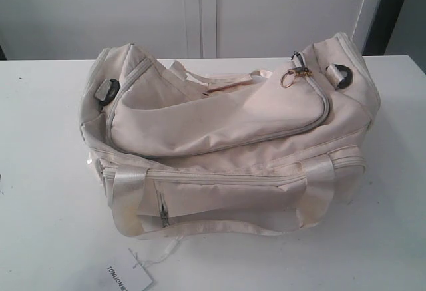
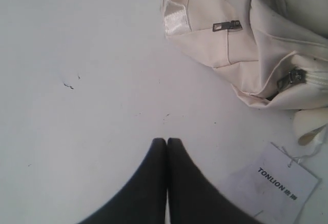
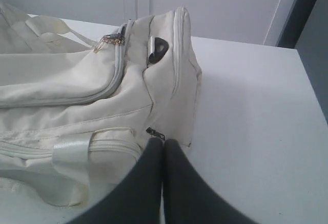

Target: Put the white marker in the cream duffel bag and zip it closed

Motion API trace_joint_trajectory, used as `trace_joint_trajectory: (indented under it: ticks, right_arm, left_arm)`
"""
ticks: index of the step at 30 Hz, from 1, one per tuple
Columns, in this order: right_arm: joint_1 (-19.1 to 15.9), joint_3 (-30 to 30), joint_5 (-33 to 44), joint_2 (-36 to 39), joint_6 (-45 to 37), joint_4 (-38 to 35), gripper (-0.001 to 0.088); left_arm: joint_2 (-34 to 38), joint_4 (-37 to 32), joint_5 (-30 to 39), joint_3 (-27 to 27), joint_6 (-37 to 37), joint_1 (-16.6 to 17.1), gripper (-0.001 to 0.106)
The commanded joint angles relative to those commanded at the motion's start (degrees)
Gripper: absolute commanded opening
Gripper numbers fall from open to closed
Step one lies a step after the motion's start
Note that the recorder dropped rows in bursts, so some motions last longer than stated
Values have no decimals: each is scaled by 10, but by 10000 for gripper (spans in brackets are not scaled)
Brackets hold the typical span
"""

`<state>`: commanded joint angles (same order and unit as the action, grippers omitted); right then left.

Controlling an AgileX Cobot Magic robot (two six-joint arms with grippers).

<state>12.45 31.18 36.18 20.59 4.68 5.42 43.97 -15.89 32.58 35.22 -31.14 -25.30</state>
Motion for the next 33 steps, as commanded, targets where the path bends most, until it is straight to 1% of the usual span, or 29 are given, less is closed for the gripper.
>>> trace_joint_trajectory:
  ticks: [12, 15, 18, 23, 25, 29, 33]
  right_arm:
    - [0, 0, -2, 0, 0, 0, 0]
    - [0, -6, -2, -14, 0, 0, 0]
    - [-21, -21, -10, -46, 0, -9, 0]
    - [-90, -49, -4, -106, 0, -9, 0]
    - [-110, -57, -1, -123, 0, -9, 0]
    - [-114, -58, -1, -135, 0, -7, 0]
    - [-114, -59, 0, -135, -13, 13, 0]
  left_arm:
    - [0, 0, 0, 0, 0, 0, 0]
    - [0, 0, 0, 0, 0, 0, 0]
    - [0, 0, 0, 0, 0, 0, 0]
    - [0, 0, 0, 0, 0, 0, 0]
    - [0, 0, 0, 0, 0, 0, 0]
    - [0, 0, 0, 0, 0, 0, 0]
    - [0, 0, 0, 0, 0, 0, 0]
